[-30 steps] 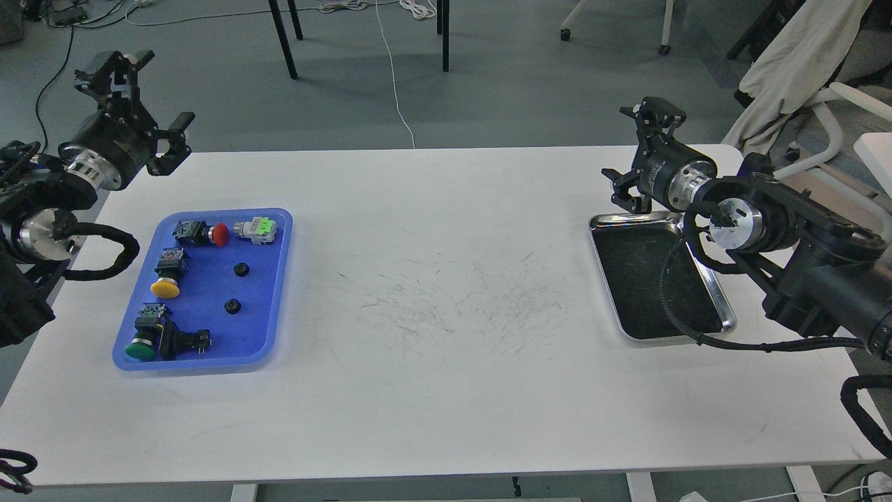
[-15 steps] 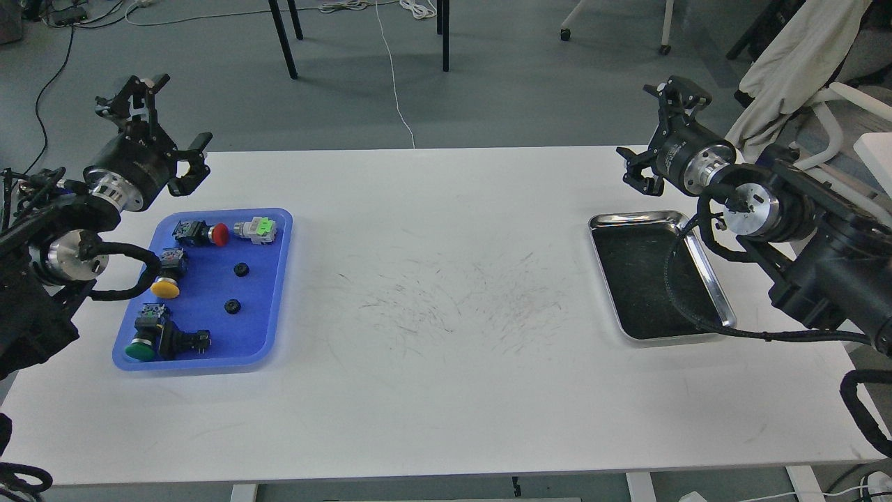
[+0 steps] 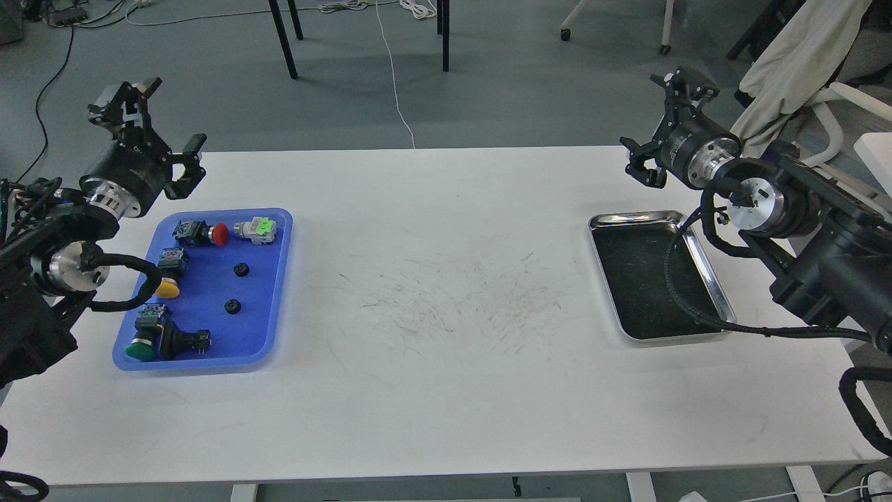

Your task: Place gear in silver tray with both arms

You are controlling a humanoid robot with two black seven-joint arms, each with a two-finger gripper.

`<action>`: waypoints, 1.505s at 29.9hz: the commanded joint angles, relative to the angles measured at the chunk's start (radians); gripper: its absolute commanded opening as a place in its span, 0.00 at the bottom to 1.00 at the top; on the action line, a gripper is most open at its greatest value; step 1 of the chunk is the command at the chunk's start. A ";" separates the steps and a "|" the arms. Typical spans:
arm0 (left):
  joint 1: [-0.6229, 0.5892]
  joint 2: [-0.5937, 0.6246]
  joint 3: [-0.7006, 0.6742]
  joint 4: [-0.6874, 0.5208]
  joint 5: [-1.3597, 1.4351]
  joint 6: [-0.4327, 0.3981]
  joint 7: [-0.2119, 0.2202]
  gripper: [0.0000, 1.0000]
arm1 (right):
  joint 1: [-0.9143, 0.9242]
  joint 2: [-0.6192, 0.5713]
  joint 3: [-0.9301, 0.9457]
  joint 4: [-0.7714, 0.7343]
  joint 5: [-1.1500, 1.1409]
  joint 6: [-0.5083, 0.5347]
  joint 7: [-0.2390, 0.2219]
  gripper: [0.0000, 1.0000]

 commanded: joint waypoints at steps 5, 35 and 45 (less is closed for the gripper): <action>0.001 -0.002 0.005 -0.002 0.003 0.009 0.000 0.99 | 0.000 0.000 0.007 0.001 0.000 0.004 0.011 0.99; 0.004 0.025 0.085 -0.017 0.006 0.010 -0.003 0.99 | -0.006 0.000 0.005 0.001 0.000 0.001 0.014 0.99; 0.001 0.104 0.136 -0.089 0.034 0.006 -0.005 0.99 | -0.012 0.000 0.002 0.003 -0.002 0.001 0.014 0.99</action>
